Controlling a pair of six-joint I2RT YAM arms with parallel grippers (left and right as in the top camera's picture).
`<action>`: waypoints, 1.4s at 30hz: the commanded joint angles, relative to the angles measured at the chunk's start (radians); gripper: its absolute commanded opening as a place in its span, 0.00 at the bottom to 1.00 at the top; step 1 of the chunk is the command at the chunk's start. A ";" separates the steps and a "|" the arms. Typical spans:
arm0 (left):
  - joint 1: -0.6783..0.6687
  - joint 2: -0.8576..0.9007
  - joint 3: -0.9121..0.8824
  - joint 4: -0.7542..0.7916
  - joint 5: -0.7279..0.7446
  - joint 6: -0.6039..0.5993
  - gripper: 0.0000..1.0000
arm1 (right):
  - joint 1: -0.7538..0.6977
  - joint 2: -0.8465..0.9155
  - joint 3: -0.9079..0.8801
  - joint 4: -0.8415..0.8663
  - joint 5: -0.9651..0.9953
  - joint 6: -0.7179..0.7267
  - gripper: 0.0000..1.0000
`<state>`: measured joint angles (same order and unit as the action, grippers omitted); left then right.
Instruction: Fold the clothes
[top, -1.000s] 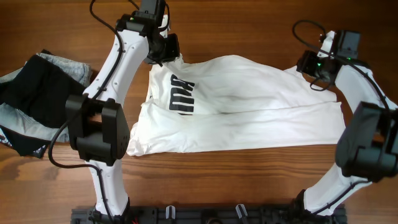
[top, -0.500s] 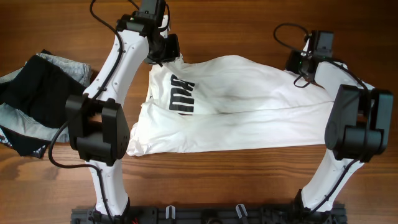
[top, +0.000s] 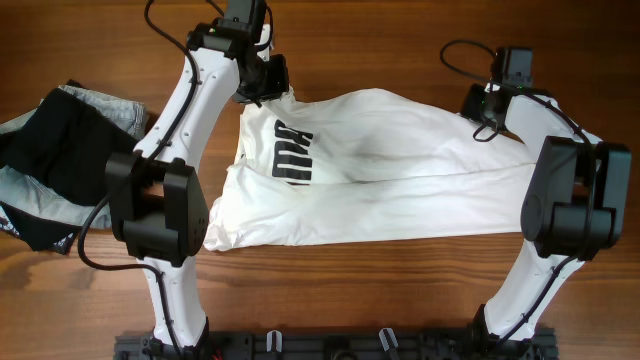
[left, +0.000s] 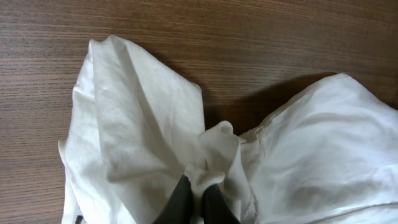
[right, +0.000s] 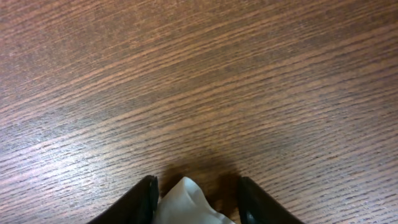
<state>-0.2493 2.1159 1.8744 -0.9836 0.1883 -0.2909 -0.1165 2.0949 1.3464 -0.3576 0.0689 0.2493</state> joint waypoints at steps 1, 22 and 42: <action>0.002 0.014 -0.009 0.001 0.001 -0.002 0.04 | 0.000 0.056 -0.029 -0.042 0.002 0.023 0.30; 0.051 -0.017 -0.008 0.230 0.001 -0.002 0.04 | -0.142 -0.129 0.235 -0.243 -0.016 -0.026 0.04; 0.076 -0.150 -0.008 0.004 0.009 -0.006 0.04 | -0.301 -0.151 0.247 -0.443 0.159 -0.066 0.04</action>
<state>-0.1764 2.0644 1.8687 -0.9001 0.1886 -0.2913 -0.3676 1.9484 1.5883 -0.7681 0.1848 0.1986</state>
